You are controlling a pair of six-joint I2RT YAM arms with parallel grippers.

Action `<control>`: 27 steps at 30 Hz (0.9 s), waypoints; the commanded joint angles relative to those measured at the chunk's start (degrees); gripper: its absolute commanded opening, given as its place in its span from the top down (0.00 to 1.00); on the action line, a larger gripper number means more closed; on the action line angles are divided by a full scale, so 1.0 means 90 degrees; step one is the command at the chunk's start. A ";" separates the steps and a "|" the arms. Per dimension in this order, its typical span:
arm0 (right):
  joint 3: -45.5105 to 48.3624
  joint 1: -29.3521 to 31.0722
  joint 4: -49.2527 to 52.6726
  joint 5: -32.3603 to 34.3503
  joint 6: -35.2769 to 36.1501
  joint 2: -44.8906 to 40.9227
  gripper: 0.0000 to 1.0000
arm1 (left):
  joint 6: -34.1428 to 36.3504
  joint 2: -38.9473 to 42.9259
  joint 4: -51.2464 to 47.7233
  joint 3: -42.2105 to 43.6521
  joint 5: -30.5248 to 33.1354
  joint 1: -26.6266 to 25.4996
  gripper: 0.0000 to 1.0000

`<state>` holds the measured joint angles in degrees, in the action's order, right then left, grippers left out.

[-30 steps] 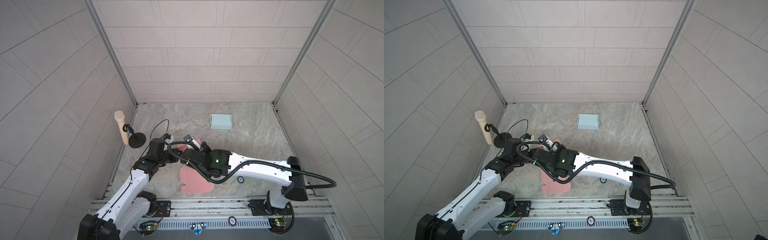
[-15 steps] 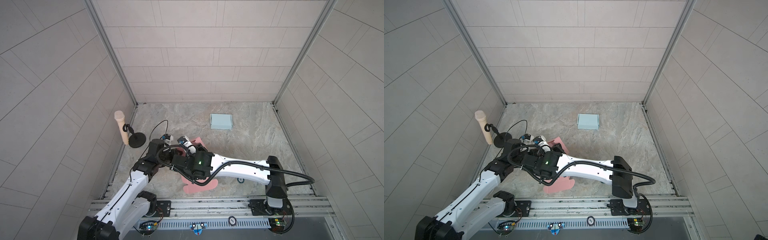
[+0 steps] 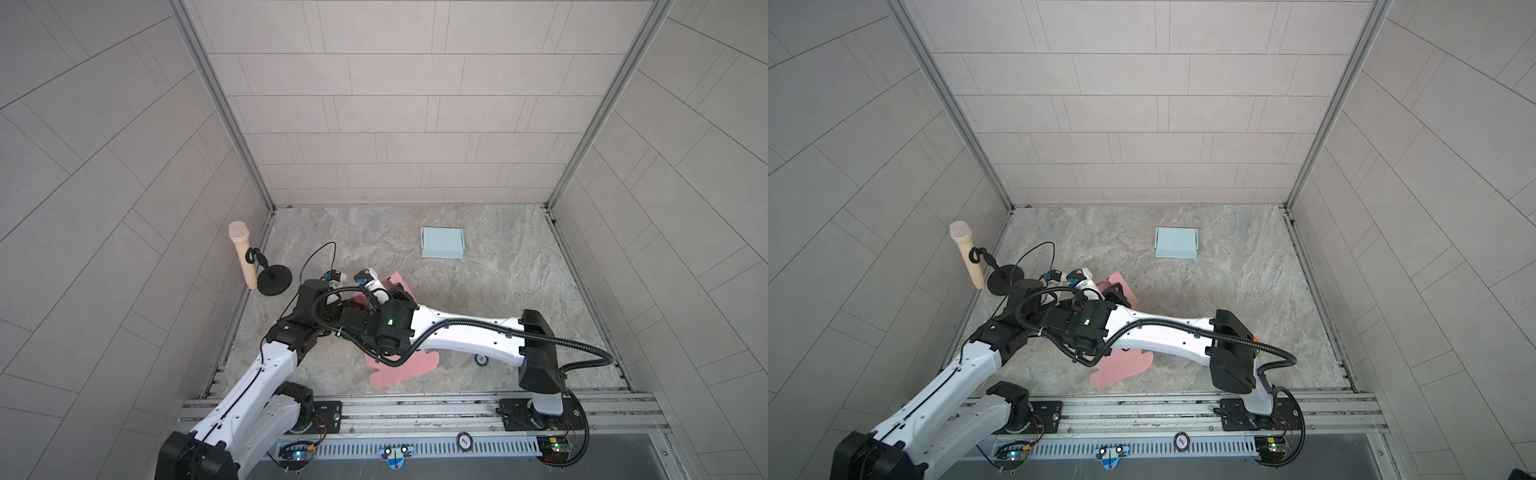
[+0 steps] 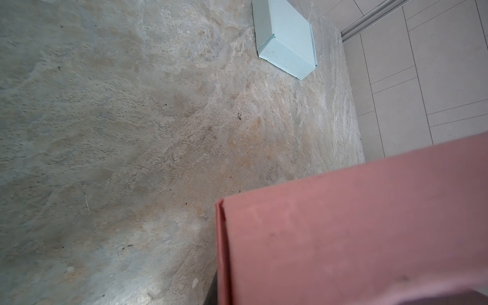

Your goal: Fold the paper box

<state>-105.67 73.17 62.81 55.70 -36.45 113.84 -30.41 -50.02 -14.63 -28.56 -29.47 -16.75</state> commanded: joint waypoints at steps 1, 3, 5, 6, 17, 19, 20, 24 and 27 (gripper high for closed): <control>-0.0200 -0.0031 0.0092 0.0239 -0.0239 0.0235 0.73 | 0.0090 0.0056 0.0439 0.0012 -0.0488 -0.0028 0.91; -0.0257 -0.0053 0.0193 0.0336 -0.0344 0.0318 0.78 | 0.0088 -0.0001 0.0483 -0.0015 -0.0570 -0.0033 0.91; -0.0263 -0.0084 0.0248 0.0381 -0.0430 0.0355 0.83 | 0.0121 -0.0034 0.0438 -0.0067 -0.0627 -0.0034 0.91; -0.0252 -0.0092 0.0258 0.0398 -0.0451 0.0349 0.85 | 0.0138 -0.0038 0.0415 -0.0094 -0.0635 -0.0030 0.91; -0.0337 -0.0122 0.0484 0.0802 -0.0705 0.0483 0.95 | 0.0050 0.0033 0.0584 -0.0079 -0.0699 -0.0033 0.90; -0.0394 -0.0131 0.0557 0.0831 -0.0778 0.0532 0.93 | -0.0017 -0.0023 0.0671 -0.0078 -0.0757 -0.0033 0.90; -0.0425 -0.0132 0.0579 0.0833 -0.0802 0.0553 0.90 | -0.0056 -0.0030 0.0721 -0.0072 -0.0791 -0.0032 0.90; -0.0496 -0.0146 0.0653 0.0857 -0.0864 0.0576 0.86 | -0.0069 -0.0038 0.0748 -0.0102 -0.0789 -0.0033 0.90; -0.0476 -0.0194 0.0705 0.0862 -0.0882 0.0554 0.87 | -0.0092 -0.0052 0.0803 -0.0084 -0.0796 -0.0033 0.90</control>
<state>-109.14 71.83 68.86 63.42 -42.30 117.67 -31.99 -50.92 -11.97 -28.56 -32.08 -16.47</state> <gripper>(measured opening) 0.132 0.100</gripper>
